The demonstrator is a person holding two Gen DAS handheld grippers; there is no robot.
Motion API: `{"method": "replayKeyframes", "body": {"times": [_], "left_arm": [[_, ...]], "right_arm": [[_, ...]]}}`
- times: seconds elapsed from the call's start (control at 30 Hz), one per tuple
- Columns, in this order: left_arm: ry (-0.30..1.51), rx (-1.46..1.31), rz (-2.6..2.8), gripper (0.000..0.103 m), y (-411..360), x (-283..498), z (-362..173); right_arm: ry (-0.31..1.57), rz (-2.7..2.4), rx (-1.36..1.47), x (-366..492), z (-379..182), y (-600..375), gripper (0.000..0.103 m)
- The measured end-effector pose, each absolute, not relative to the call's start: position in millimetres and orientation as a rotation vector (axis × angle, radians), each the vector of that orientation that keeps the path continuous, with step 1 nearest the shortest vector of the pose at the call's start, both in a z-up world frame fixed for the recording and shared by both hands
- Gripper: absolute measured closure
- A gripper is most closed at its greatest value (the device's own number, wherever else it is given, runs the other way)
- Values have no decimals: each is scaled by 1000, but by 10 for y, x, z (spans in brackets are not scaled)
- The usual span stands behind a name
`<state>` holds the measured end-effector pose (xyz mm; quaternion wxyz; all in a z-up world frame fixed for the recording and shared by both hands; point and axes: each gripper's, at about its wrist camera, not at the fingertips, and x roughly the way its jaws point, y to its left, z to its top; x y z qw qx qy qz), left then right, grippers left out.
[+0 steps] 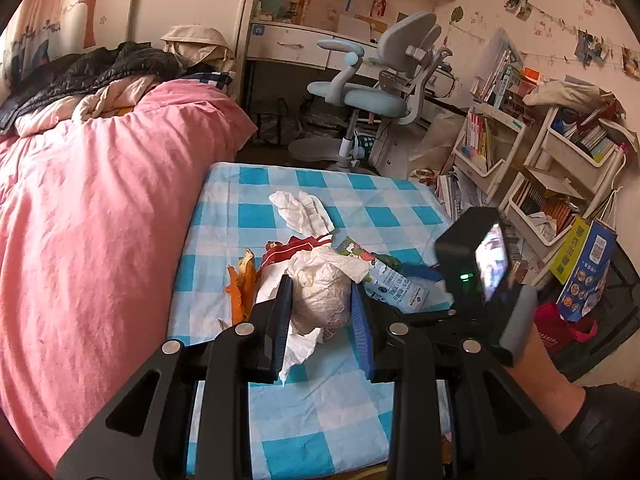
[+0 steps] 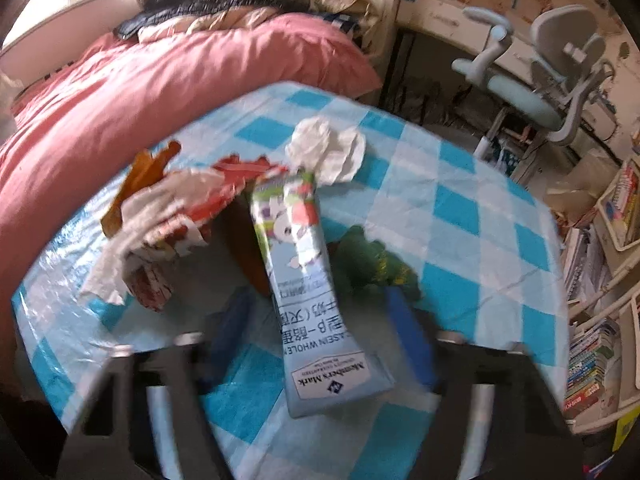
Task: Collect trash
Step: 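Lift the tissue with the left gripper while the right gripper grasps the milk carton, then lower the carton and tissue into the yellow bin and open both grippers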
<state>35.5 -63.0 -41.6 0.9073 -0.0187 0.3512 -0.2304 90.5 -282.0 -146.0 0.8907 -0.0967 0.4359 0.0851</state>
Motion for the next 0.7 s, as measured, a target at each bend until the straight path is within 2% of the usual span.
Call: {"method": "replayKeyframes", "body": {"times": [0.03, 0.47, 0.7], "left_arm": [[724, -39, -475, 76, -628, 356, -412], [700, -26, -462, 76, -637, 308, -365], [652, -14, -483, 76, -660, 153, -284]], "right_arm": [[910, 184, -188, 913, -1470, -2831, 64], [815, 319, 314, 525, -1012, -3329, 66], [739, 353, 340, -106, -679, -3298, 66]]}}
